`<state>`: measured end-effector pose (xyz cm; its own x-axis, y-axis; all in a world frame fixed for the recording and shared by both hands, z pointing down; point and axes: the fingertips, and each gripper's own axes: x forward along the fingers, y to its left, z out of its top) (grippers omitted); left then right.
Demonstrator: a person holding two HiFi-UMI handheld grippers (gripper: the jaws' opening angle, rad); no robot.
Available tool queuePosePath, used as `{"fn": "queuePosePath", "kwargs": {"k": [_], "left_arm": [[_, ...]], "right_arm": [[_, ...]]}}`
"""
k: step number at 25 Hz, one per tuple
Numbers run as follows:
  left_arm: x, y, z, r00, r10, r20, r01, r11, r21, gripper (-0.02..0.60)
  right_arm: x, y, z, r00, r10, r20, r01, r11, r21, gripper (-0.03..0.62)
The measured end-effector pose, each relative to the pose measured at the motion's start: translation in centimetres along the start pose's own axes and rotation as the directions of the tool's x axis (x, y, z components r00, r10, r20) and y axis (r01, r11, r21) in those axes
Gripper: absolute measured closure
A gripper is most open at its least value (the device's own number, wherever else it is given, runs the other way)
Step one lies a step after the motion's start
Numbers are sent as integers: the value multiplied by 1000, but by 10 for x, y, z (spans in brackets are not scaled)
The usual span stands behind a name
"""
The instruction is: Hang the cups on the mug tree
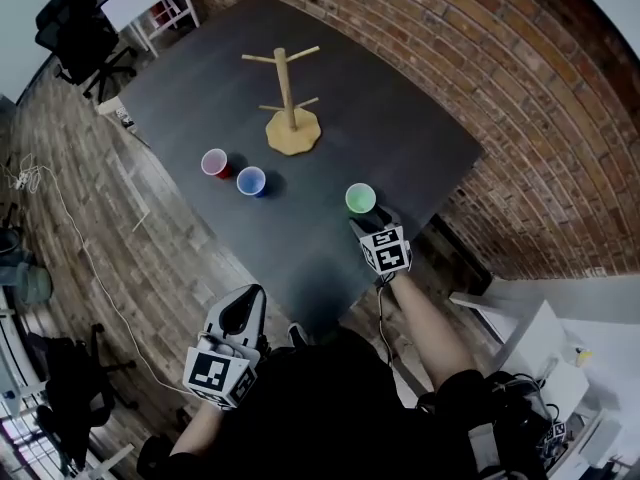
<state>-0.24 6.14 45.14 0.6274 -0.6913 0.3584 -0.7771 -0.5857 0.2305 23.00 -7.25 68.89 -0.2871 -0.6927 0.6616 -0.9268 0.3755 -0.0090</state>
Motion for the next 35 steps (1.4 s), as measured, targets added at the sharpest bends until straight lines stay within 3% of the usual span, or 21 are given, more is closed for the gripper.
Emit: {"fn": "queuePosePath", "kwargs": {"k": [4,11,25,35], "left_arm": [[10,10,0,999,48,-14,-48,999,-26,557],[17,24,-3,997,70,-43,-71,997,-43,557],[34,46,13,995,-65,-77,66,998,18,557],[32,66,22,994,-103,-44,103,995,10,557]], "right_arm": [[24,-7,0,999,27,-29,-28,999,-33,313],[44,-10,1,999,31,-24,-32,998,-60,313],[25,-7,37,998,-68,18,70,989,-131,347],[-20,-42,72,973,-228,15,226,947,-227,349]]}}
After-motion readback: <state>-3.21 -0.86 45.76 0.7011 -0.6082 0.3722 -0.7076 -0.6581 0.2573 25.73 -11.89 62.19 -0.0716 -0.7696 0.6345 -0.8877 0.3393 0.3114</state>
